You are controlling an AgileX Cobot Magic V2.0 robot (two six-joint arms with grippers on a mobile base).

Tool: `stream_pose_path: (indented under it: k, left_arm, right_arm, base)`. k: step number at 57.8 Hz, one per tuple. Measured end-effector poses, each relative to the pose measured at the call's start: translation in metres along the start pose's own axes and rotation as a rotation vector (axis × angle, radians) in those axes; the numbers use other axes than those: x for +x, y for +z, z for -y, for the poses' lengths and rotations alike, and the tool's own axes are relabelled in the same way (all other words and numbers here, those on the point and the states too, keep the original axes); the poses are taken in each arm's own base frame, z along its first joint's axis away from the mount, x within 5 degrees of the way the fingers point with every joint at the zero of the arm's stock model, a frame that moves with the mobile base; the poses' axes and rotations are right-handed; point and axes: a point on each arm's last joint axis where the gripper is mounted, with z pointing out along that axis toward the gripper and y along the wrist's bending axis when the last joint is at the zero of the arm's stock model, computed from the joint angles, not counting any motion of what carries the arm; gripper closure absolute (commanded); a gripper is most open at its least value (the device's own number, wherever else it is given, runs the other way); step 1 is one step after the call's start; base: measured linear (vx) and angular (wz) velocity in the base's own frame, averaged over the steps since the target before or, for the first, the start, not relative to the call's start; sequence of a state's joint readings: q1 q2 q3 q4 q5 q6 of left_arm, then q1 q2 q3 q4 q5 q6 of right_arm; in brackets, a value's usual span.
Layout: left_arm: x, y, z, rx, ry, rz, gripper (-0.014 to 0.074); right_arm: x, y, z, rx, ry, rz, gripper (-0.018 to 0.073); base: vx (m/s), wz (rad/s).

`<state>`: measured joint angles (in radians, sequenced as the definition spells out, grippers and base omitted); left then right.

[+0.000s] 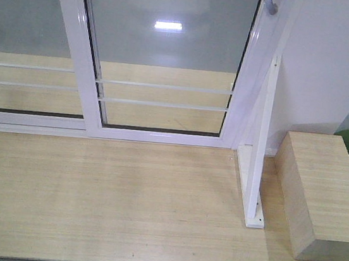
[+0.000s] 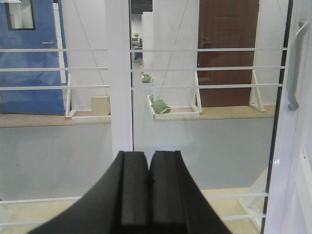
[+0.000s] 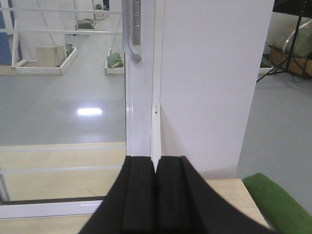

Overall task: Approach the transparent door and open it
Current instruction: 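Move closer, bringing the right gripper in front of the grey handle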

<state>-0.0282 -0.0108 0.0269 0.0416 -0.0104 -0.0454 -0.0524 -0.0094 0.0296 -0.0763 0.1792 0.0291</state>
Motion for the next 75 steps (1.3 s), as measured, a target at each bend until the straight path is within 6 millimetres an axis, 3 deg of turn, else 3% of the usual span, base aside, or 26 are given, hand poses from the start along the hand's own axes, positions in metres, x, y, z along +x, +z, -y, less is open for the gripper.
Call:
stream_pose_path:
  k: [75]
  left_arm:
    - [0.0, 0.0, 0.0, 0.0, 0.0, 0.0, 0.0602]
  right_arm:
    - [0.0, 0.0, 0.0, 0.0, 0.0, 0.0, 0.0567]
  base:
    - [0.22, 0.04]
